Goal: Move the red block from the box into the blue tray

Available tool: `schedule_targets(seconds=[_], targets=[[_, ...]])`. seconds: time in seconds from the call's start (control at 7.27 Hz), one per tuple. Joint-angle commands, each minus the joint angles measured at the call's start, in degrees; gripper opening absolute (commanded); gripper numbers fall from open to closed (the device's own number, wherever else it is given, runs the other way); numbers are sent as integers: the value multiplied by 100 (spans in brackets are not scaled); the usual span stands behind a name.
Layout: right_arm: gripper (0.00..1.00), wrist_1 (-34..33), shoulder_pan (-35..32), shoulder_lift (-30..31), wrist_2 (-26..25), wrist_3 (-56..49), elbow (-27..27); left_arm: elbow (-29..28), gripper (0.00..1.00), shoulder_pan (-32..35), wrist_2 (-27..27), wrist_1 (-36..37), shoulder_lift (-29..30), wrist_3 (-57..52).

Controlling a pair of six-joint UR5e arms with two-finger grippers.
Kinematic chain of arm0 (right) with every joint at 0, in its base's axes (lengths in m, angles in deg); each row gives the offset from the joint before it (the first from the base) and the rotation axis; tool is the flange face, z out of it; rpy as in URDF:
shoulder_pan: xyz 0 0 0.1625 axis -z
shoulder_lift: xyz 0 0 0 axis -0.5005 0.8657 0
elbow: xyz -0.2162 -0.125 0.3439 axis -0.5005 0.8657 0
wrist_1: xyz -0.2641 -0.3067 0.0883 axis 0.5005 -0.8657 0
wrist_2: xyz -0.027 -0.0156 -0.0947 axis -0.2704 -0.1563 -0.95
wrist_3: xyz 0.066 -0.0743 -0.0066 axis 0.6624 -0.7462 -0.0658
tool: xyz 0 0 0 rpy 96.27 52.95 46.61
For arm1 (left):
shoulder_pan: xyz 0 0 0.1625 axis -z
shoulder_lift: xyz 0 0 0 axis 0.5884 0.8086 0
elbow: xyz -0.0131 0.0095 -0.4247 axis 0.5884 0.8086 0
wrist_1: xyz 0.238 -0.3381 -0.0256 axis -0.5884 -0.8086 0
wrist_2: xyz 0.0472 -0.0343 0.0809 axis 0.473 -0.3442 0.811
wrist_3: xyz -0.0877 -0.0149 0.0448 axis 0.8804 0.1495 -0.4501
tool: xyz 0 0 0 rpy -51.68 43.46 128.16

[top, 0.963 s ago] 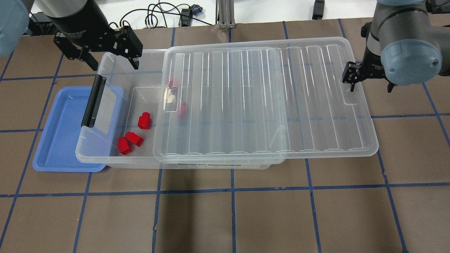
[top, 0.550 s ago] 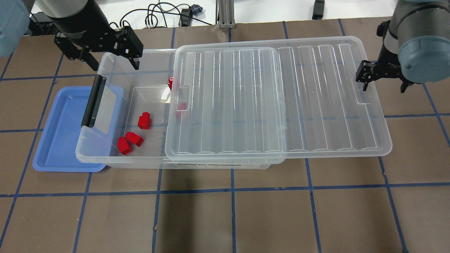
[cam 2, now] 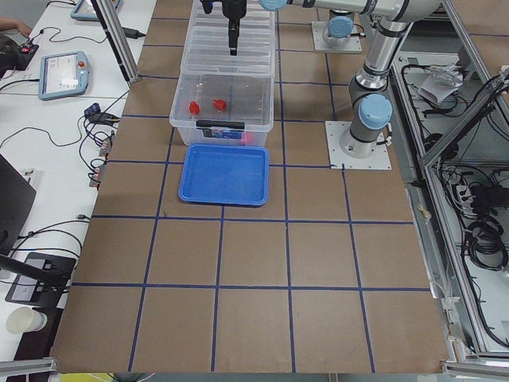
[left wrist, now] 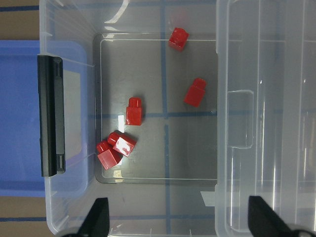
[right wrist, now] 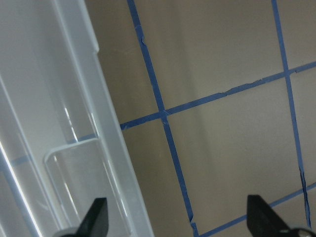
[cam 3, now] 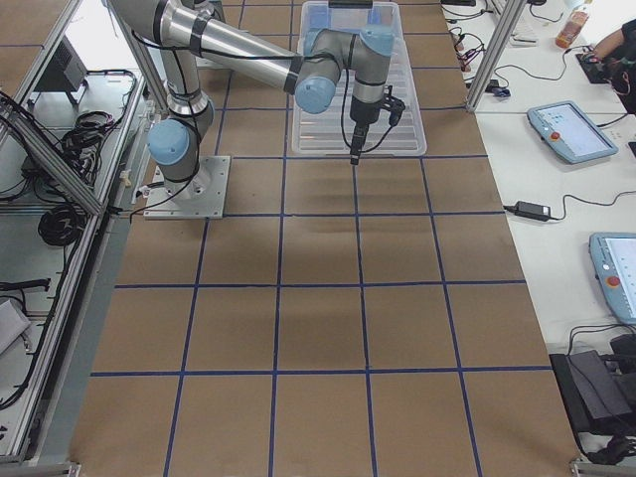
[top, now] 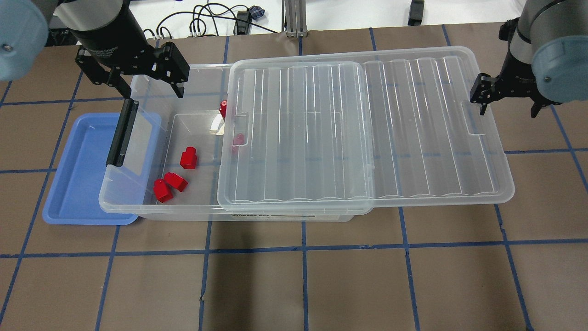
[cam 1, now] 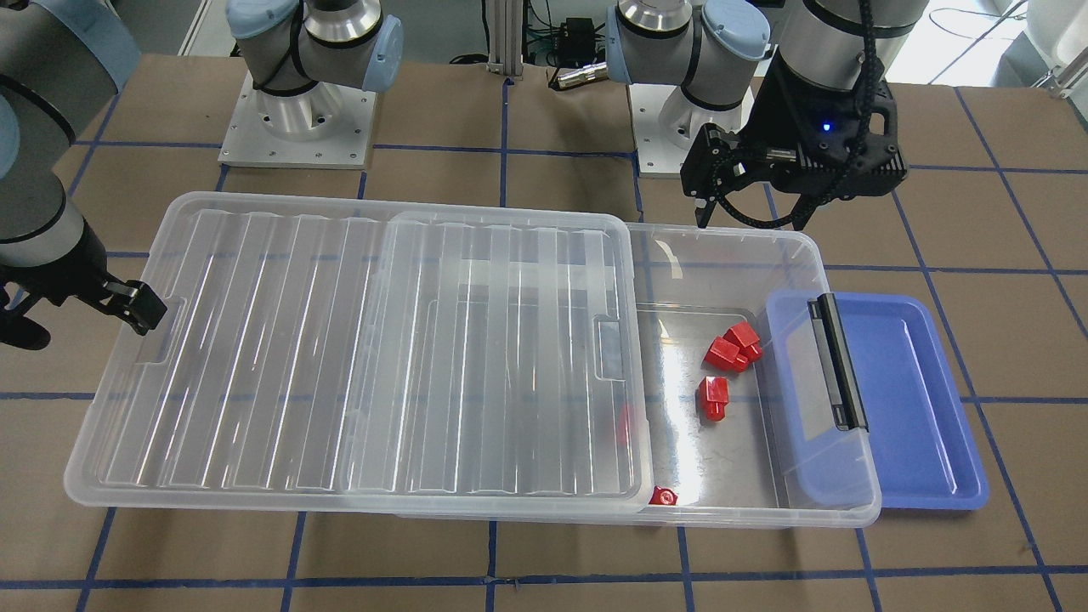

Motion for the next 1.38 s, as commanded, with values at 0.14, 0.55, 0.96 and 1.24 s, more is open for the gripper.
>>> schedule_targets(seconds=[0.14,0.55,0.96,1.24], targets=[[100,1013,-963,216,1229,-387,1066,229,100,-77,-4,78,221,-79],[100,1487,-1143,381,1761,304,1061,1122,100,-209,-13,1707,756,-473],[100,1877,-1143,515,1076,659,1122,1460,100,-366,-22,2344,1091,-729],[100,1850,-1143,462,1075,633,1140,1626,100,-620,-66,2355,1223,-642]])
